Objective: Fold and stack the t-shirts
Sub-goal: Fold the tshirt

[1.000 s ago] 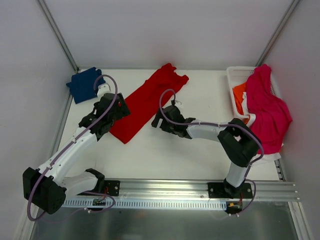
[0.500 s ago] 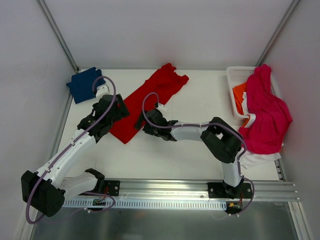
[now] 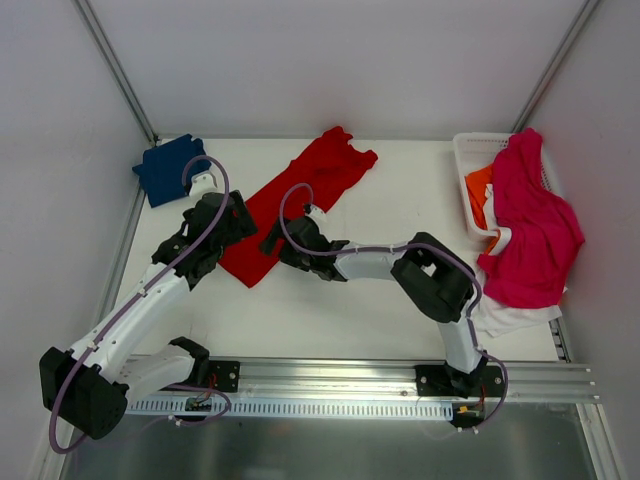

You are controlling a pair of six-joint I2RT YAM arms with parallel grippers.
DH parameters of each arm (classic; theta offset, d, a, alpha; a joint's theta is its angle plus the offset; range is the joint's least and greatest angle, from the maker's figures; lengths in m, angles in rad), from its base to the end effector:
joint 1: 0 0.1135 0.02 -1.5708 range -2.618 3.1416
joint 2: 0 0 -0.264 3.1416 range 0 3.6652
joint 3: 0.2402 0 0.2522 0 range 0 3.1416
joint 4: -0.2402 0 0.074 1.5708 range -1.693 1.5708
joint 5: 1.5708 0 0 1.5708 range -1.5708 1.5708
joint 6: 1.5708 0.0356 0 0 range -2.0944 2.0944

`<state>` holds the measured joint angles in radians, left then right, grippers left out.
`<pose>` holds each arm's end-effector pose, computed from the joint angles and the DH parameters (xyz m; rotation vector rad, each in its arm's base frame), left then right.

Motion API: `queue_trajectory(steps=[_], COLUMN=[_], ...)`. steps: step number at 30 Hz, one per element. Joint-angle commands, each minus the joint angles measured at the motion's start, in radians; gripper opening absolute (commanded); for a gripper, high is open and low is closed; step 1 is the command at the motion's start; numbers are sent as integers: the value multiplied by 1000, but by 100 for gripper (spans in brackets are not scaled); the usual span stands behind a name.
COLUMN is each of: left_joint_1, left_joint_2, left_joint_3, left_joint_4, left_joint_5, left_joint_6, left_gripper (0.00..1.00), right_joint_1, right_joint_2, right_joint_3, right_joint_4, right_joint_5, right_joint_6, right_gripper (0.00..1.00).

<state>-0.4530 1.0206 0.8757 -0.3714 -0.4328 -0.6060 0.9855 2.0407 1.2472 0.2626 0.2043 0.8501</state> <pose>0.2093 -0.0853 0.3101 -0.4133 1.9997 -0.2114 0.2535 0.3694 0.1612 -0.0201 2.2181 0.8690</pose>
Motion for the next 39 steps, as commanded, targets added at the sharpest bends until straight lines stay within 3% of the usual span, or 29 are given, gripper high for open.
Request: queue_trajectory(steps=[1,4,7,10,12,13,16,28,39], left_joint_1=[-10,-10,-10,-10,-12,-12,-12,-10,-12], left_joint_2=[-4,-4,-5,-4,-4,-4,-1,4,47], left_joint_3=[-1,-1,-3,-7,-9,-9,-12,-27,-23], left_joint_4=[17,17,19,17,17,19,17,17,17], left_joint_5=[-26,-24,-27,-34,-34,-32,-34,-17,92], left_joint_6=[0,-1,0,0,0,2,0,-12,-11], left_gripper=[76,76,76,76,76,76,76,76,76], right_joint_1=[10,16,16,16,16,16,16,13,15], right_joint_2=[68,99,108,99,87,82,65,-132,-542], right_joint_3=[7,34,35,14,-5,-15,-64,-345,-647], right_joint_4=[-33,-34,-23,-8,-10,-8,-8,-28,-291], right_joint_5=[-9,-17,-22,-14,-8,-5,1,112,248], right_joint_6=[7,10,12,12,15,18,41,33,29], right_gripper=[99,100,92,72,49,30,1,0,1])
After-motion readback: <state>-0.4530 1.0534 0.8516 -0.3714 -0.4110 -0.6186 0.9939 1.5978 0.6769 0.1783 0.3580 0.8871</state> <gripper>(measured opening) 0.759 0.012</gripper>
